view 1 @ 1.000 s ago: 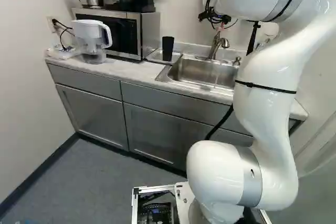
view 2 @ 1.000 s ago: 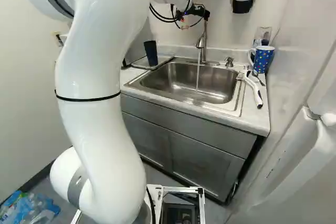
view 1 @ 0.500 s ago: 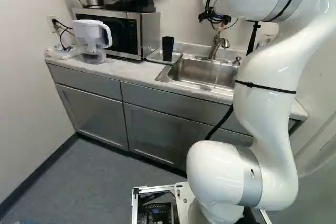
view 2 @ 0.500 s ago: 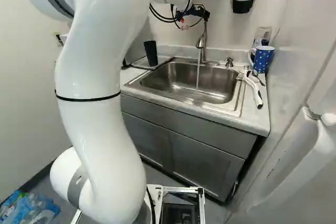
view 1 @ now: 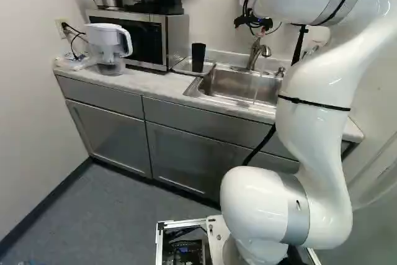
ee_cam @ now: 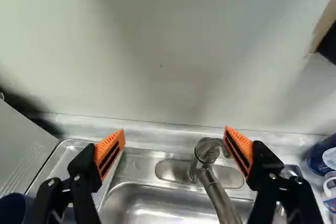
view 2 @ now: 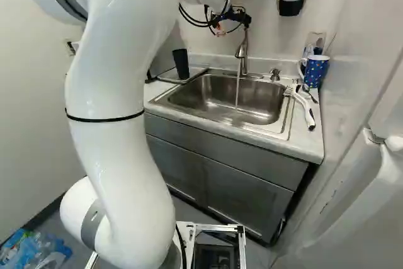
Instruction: Rinse the cup and place it in the tray
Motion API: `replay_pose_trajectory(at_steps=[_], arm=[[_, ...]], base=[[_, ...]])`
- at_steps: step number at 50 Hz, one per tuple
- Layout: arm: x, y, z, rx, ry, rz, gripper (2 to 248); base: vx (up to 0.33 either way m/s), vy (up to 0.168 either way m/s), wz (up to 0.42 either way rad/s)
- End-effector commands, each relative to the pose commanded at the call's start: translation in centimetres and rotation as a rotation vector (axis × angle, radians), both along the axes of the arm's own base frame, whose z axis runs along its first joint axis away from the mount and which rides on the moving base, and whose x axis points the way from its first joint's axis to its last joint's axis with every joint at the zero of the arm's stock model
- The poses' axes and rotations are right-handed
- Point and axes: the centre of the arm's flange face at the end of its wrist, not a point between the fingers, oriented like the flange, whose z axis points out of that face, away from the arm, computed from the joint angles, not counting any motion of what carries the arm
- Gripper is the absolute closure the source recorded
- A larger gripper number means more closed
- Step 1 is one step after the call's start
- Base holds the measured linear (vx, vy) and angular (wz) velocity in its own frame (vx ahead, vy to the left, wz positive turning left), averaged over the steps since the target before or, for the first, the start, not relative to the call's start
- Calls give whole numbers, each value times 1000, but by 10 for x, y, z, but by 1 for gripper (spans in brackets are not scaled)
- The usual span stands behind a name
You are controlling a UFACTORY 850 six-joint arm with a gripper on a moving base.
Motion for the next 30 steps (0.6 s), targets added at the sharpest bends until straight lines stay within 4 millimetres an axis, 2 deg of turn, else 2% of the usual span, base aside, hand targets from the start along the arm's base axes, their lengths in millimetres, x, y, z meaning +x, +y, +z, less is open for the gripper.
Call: replay_pose_trajectory(at_steps=[30], arm=[[-18,9,-3,20,65,7,3]], base=[[0,0,0]])
